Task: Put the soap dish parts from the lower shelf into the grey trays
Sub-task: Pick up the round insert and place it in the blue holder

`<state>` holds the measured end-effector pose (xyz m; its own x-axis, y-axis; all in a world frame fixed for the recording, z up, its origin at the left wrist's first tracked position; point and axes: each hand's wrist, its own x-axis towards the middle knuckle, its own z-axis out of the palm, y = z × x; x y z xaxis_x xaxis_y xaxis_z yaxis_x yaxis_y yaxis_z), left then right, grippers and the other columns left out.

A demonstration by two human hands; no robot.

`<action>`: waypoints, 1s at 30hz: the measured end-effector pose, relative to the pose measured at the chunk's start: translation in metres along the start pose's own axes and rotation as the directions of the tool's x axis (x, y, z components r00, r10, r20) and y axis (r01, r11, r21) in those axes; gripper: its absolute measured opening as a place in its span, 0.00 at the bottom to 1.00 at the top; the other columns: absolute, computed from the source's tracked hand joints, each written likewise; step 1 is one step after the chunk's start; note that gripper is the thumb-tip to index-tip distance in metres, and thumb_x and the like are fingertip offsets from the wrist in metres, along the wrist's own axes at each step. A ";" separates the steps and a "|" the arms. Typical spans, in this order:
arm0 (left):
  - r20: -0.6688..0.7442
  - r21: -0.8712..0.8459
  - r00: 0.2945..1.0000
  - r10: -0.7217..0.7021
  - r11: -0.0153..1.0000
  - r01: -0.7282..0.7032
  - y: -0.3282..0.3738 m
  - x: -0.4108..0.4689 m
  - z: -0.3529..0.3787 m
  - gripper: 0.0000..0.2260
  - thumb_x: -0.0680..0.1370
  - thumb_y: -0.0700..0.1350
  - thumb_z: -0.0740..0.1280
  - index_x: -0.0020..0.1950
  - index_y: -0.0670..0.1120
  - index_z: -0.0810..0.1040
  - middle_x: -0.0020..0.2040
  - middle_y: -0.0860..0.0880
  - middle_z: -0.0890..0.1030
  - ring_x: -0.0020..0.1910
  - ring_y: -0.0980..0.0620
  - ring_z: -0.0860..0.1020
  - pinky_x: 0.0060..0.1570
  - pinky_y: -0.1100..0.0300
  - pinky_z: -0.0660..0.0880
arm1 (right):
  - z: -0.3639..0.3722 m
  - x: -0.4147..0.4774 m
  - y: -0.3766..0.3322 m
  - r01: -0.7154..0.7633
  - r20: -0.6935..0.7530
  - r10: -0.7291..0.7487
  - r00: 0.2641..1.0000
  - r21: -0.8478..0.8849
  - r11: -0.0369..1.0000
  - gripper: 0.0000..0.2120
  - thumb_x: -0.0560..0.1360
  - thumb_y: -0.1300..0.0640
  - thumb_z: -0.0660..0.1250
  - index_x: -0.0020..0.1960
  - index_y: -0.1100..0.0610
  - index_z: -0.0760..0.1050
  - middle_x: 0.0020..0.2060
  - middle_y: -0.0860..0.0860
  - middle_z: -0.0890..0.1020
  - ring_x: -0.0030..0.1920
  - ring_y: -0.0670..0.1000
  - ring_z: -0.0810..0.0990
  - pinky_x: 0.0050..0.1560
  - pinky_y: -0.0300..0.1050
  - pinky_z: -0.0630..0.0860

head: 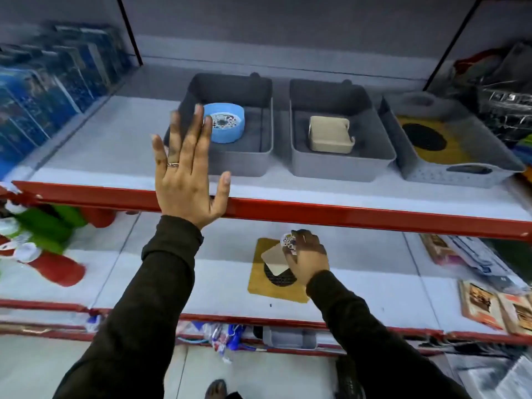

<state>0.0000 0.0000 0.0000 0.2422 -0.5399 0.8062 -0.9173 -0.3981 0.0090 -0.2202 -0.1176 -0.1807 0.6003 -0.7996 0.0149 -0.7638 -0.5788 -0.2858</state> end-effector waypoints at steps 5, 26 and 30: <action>-0.051 0.036 0.998 0.025 0.999 -0.023 0.001 -0.001 0.005 0.32 0.77 0.58 0.52 0.79 0.43 0.59 0.78 0.42 0.65 0.79 0.47 0.49 0.78 0.48 0.39 | 0.017 0.048 0.008 -0.434 0.263 0.424 0.867 -0.021 0.901 0.33 0.76 0.37 0.59 0.72 0.58 0.63 0.68 0.58 0.70 0.68 0.59 0.68 0.66 0.52 0.68; 0.115 0.055 0.993 -0.027 0.998 0.021 0.007 0.004 -0.012 0.34 0.77 0.58 0.54 0.80 0.44 0.55 0.80 0.43 0.58 0.80 0.40 0.54 0.78 0.45 0.43 | -0.035 -0.046 -0.012 -0.514 0.416 0.332 0.847 0.799 0.312 0.12 0.70 0.69 0.73 0.53 0.70 0.80 0.37 0.59 0.83 0.25 0.47 0.81 0.25 0.37 0.77; 0.167 0.051 0.986 -0.029 0.998 0.020 0.008 0.003 -0.017 0.34 0.78 0.57 0.56 0.80 0.44 0.54 0.81 0.44 0.56 0.81 0.42 0.52 0.78 0.45 0.42 | -0.090 -0.085 -0.017 -0.486 0.473 0.119 0.873 0.818 0.308 0.09 0.66 0.65 0.78 0.46 0.61 0.84 0.42 0.62 0.87 0.36 0.53 0.87 0.37 0.42 0.84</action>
<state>-0.0121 0.0074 0.0125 0.3176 -0.6445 0.6955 -0.8948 -0.4464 -0.0050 -0.2798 -0.0541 -0.0913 0.5450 -0.6914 -0.4744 -0.3326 0.3411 -0.8792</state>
